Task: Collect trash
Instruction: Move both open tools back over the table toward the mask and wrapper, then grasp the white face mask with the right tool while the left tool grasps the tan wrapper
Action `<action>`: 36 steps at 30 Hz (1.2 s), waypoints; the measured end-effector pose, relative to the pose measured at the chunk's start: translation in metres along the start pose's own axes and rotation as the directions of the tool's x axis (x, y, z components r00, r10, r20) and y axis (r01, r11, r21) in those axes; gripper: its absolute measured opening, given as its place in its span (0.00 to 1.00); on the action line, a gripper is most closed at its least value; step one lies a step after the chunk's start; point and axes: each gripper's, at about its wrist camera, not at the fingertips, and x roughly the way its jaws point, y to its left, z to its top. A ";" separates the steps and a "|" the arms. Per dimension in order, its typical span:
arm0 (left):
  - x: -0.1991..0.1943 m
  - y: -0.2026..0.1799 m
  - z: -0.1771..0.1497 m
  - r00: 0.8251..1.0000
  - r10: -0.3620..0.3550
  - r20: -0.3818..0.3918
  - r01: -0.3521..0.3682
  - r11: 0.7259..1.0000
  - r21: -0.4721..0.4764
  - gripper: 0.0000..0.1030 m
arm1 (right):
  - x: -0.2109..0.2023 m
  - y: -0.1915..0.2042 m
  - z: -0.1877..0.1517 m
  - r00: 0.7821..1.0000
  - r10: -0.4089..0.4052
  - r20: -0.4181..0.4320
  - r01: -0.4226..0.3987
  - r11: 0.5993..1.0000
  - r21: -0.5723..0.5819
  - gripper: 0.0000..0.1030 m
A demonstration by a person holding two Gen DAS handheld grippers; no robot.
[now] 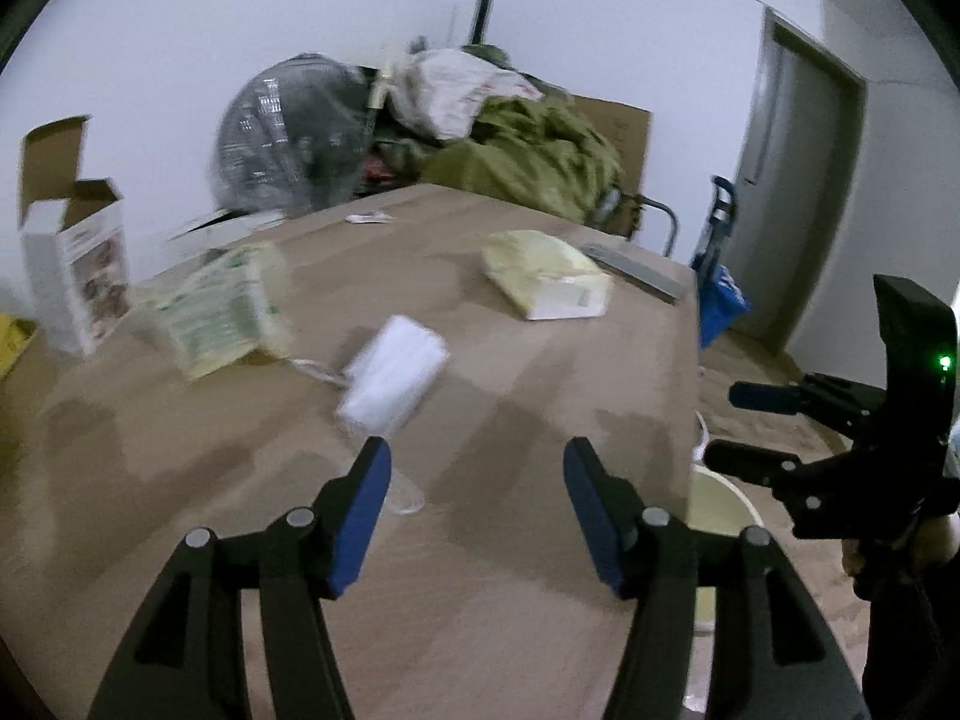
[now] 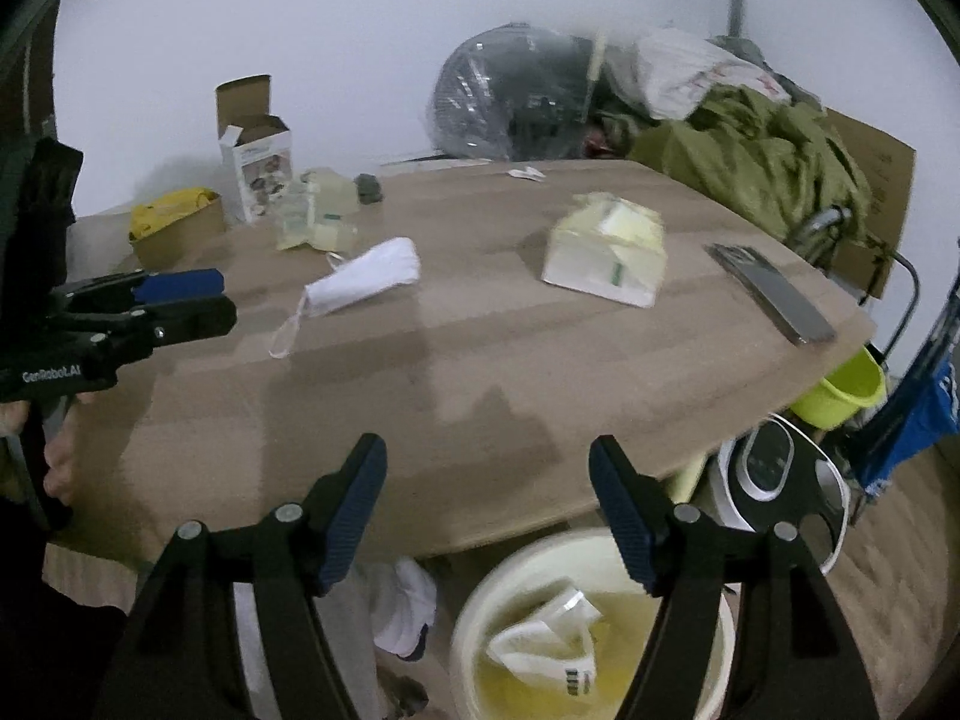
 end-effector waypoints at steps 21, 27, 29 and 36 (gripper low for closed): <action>-0.037 0.114 -0.004 0.984 0.176 -0.025 -0.178 0.971 -0.162 0.58 | 0.110 0.067 0.087 0.983 0.174 -0.064 -0.178 0.982 -0.066 0.74; -0.028 0.131 0.007 0.983 0.177 -0.046 -0.182 0.968 -0.170 0.58 | 0.135 0.065 0.105 0.982 0.169 -0.088 -0.175 0.983 -0.056 0.74; -0.024 0.136 0.013 0.983 0.174 -0.051 -0.180 0.970 -0.164 0.58 | 0.142 0.062 0.110 0.982 0.166 -0.095 -0.171 0.984 -0.049 0.74; 0.000 0.149 0.034 0.984 0.162 -0.079 -0.171 0.976 -0.133 0.58 | 0.171 0.062 0.129 0.978 0.172 -0.122 -0.180 0.982 -0.053 0.74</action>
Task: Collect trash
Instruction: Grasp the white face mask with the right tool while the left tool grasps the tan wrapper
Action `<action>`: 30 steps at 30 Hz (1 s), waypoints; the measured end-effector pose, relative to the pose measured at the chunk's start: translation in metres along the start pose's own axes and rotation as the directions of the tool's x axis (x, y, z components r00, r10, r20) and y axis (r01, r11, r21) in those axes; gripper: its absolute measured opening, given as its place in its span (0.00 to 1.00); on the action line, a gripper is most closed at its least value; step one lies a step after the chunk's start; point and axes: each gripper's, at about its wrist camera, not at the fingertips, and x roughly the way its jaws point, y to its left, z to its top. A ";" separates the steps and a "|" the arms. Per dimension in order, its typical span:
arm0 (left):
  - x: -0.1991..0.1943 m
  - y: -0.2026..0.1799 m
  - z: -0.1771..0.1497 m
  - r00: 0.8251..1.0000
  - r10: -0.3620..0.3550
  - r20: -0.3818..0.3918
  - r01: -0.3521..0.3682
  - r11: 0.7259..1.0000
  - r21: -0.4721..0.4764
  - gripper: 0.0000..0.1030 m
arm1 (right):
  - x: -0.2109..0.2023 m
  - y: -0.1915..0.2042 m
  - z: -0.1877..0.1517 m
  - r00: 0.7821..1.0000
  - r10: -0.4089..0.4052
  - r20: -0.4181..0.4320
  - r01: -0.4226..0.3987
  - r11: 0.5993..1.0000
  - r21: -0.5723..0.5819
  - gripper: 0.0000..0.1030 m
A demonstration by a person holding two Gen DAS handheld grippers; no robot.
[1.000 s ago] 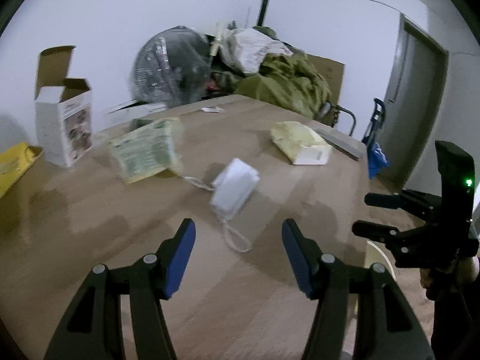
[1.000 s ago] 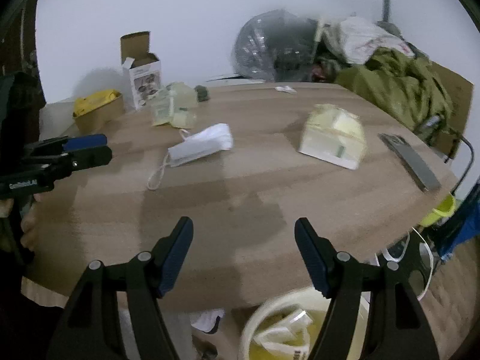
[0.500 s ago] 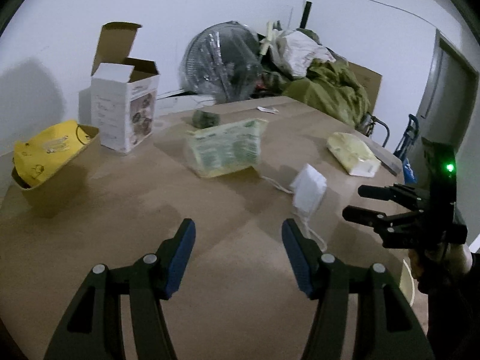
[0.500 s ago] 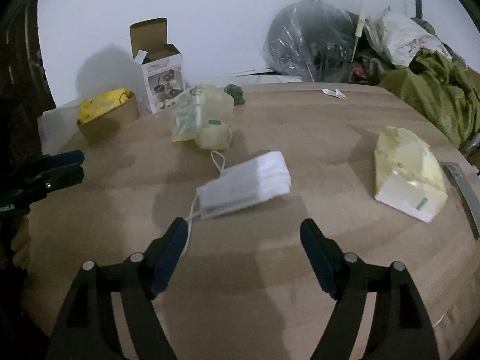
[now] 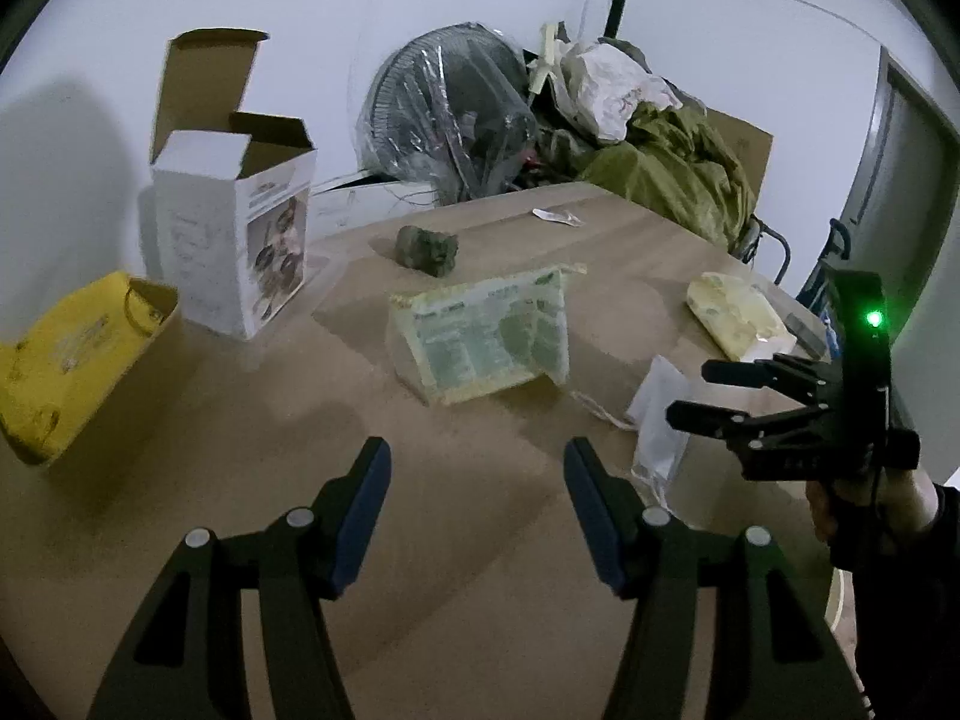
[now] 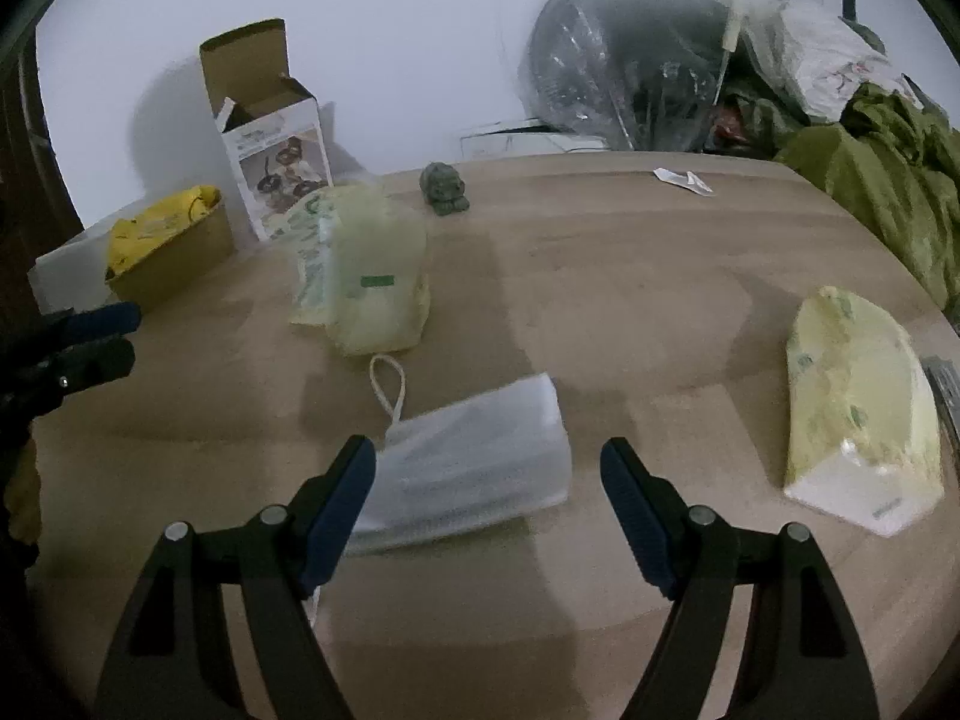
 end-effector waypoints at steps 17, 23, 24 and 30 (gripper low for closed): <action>0.067 -0.034 0.079 0.998 -0.051 -0.039 0.058 0.982 0.180 0.58 | 0.026 -0.003 0.001 0.994 0.084 -0.063 -0.092 0.988 -0.122 0.39; 0.094 -0.055 0.087 0.993 -0.086 -0.082 0.103 0.965 0.241 0.58 | 0.017 -0.009 -0.006 0.993 0.104 -0.060 -0.111 0.986 -0.124 0.30; 0.100 -0.056 0.087 0.993 -0.072 -0.097 0.094 0.965 0.246 0.58 | 0.014 -0.010 -0.008 0.993 0.102 -0.056 -0.108 0.986 -0.125 0.30; 0.113 -0.058 0.077 0.993 -0.001 -0.116 0.032 0.965 0.260 0.58 | -0.009 -0.019 -0.016 0.995 0.094 -0.013 -0.095 0.990 -0.106 0.29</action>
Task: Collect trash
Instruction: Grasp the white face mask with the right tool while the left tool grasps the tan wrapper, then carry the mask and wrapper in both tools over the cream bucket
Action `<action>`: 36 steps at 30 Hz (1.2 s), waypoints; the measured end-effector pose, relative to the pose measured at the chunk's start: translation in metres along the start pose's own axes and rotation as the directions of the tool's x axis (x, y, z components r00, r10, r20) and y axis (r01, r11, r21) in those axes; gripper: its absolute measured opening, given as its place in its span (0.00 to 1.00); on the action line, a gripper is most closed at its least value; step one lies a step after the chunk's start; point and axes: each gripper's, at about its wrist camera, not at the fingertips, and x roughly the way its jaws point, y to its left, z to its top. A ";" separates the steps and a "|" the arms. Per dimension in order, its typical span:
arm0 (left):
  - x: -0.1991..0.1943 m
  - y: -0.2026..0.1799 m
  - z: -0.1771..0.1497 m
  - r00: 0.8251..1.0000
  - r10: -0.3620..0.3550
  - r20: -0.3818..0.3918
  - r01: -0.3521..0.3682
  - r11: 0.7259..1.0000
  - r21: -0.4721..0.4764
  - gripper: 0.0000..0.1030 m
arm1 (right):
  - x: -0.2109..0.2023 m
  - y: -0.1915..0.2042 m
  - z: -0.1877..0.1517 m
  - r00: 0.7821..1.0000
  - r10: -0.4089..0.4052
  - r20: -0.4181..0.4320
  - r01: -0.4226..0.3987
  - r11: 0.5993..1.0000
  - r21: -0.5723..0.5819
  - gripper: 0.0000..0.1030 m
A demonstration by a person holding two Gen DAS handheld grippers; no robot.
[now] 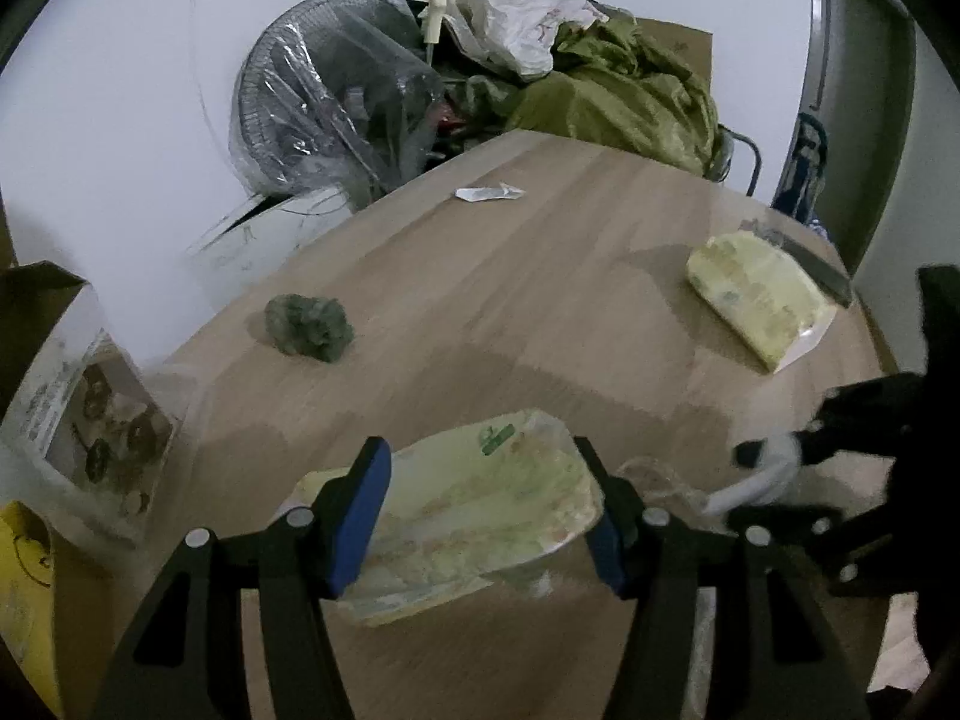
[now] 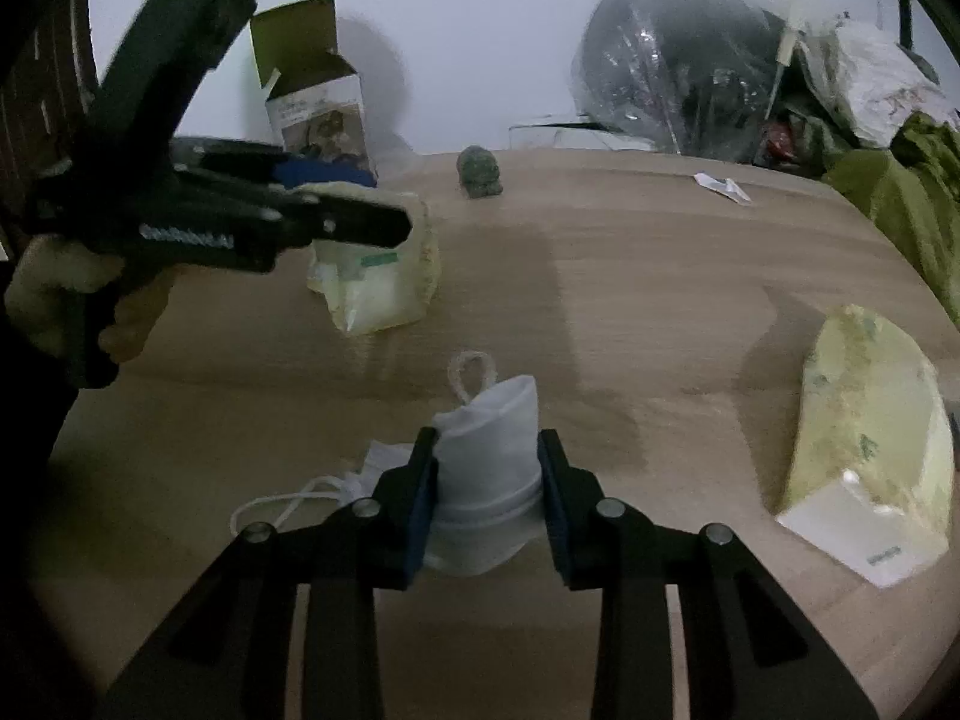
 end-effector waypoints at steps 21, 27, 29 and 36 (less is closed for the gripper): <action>-0.063 -0.032 -0.043 0.998 -0.006 0.062 0.006 1.000 -0.007 0.10 | -0.057 0.019 -0.035 0.997 -0.044 0.069 0.041 0.998 0.040 0.29; -0.089 -0.043 -0.056 0.996 -0.007 0.093 0.008 1.000 -0.020 0.09 | -0.071 0.031 -0.043 0.995 -0.052 0.091 0.049 0.998 0.027 0.29; -0.096 -0.046 -0.061 0.995 -0.010 0.099 0.012 1.000 -0.021 0.09 | -0.075 0.033 -0.044 0.994 -0.051 0.096 0.049 0.999 0.022 0.29; -0.110 -0.053 -0.080 0.994 -0.033 0.107 0.037 0.999 -0.038 0.09 | -0.089 0.043 -0.052 0.992 -0.059 0.111 0.059 0.998 0.004 0.29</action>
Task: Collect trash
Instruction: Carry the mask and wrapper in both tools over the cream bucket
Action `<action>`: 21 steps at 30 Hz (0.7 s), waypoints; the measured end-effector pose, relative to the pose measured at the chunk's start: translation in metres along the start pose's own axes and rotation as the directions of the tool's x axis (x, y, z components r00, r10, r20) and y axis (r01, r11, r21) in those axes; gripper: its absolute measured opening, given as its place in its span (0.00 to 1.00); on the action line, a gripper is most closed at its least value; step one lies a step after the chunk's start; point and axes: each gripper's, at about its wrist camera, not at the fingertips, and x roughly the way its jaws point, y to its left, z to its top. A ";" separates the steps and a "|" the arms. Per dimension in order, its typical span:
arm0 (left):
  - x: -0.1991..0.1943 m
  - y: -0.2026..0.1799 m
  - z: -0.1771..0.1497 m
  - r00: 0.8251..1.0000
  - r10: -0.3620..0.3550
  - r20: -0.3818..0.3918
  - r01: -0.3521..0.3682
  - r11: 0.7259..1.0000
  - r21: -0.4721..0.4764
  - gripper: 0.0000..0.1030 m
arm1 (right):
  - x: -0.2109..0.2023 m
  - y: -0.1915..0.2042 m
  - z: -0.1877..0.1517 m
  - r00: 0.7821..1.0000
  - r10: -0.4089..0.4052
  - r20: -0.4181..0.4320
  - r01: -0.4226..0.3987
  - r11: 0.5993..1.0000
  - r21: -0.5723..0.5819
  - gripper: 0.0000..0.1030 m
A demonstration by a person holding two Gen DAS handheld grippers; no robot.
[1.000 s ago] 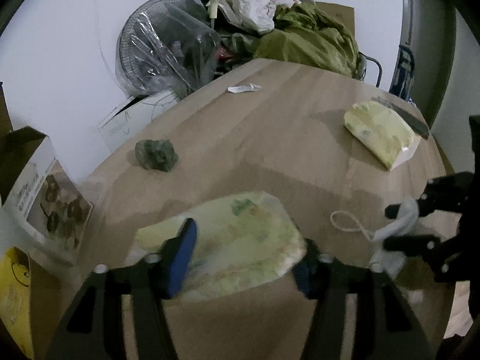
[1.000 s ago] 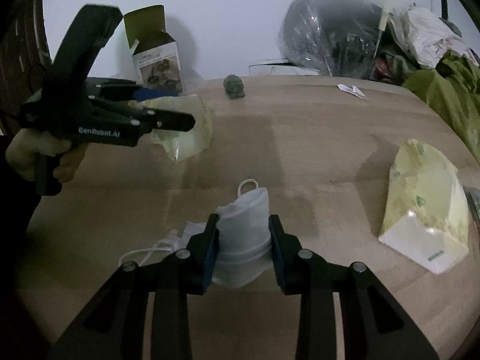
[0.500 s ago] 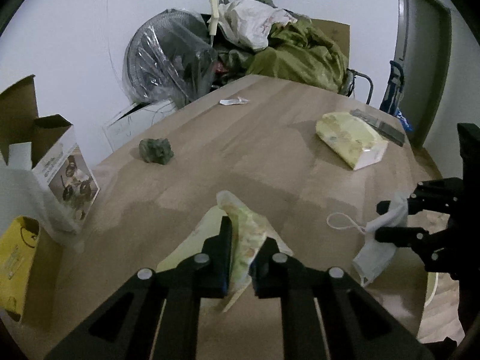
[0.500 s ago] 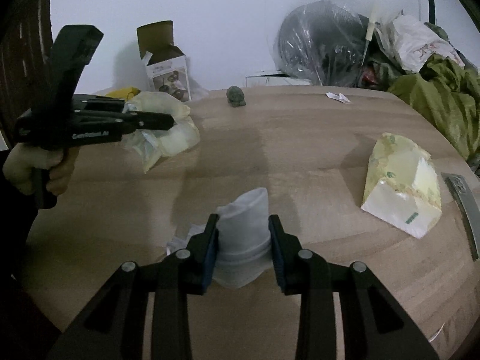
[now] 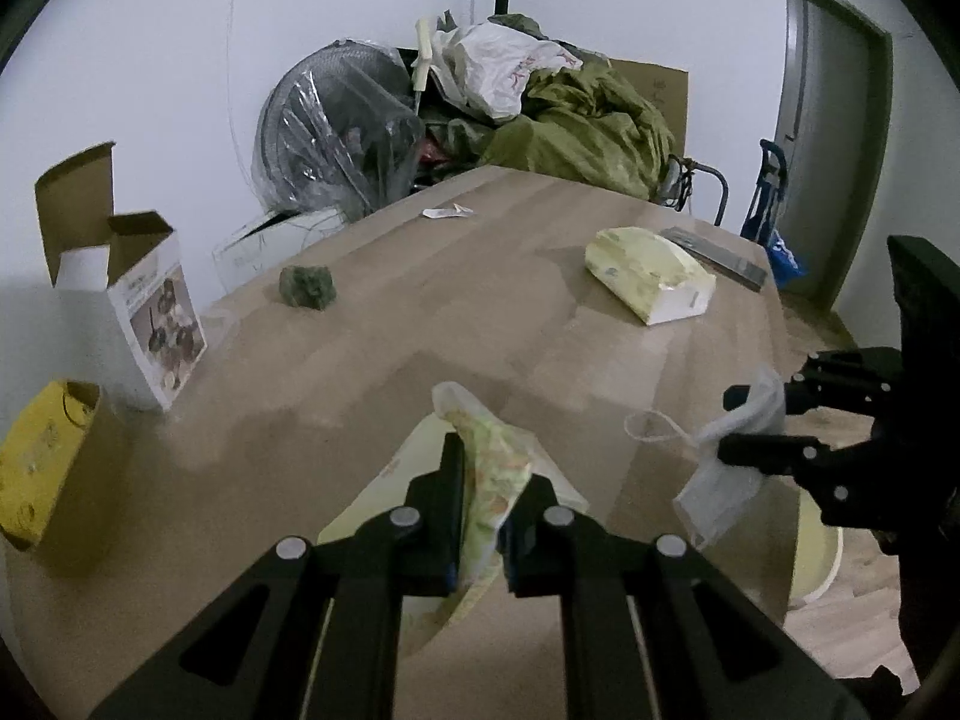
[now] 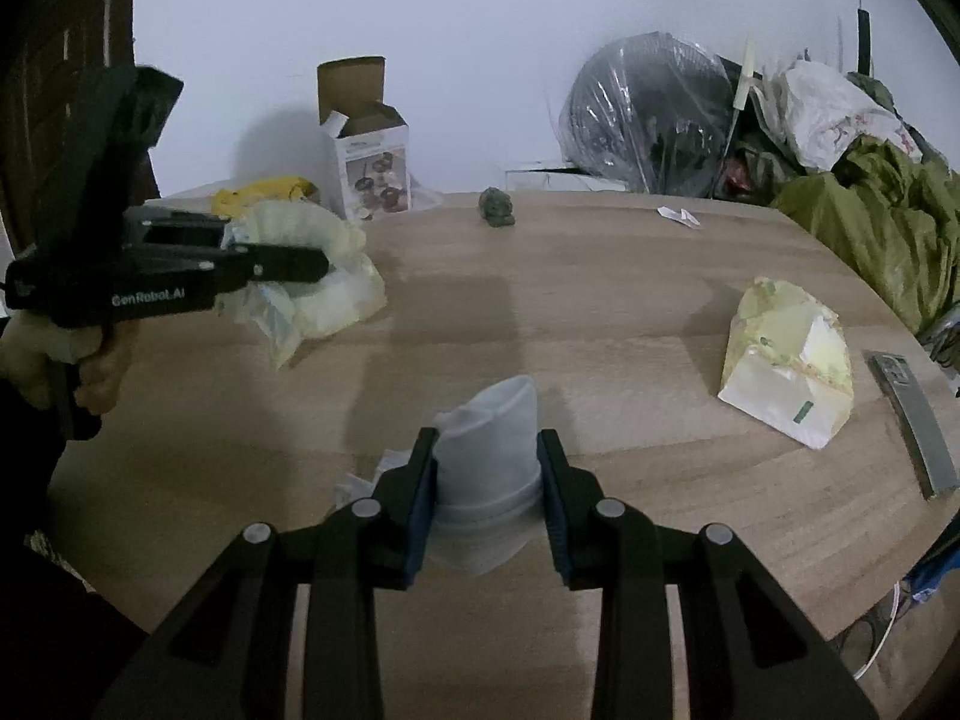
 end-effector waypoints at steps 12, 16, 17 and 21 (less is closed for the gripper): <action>-0.022 -0.026 -0.026 0.998 -0.054 0.030 0.055 0.998 -0.012 0.09 | -0.029 0.007 -0.024 0.999 -0.034 0.019 0.034 0.999 0.007 0.29; -0.031 -0.045 -0.027 0.997 -0.063 0.054 0.062 0.998 0.023 0.09 | -0.042 0.007 -0.036 0.998 -0.052 0.028 0.052 0.999 0.013 0.29; -0.033 -0.048 -0.027 0.996 -0.068 0.057 0.067 0.997 0.028 0.09 | -0.045 0.007 -0.038 0.998 -0.058 0.030 0.057 0.998 0.016 0.29; -0.035 -0.065 -0.028 0.994 -0.089 0.063 0.086 0.995 0.054 0.09 | -0.059 0.004 -0.052 0.996 -0.085 0.036 0.084 0.996 0.039 0.29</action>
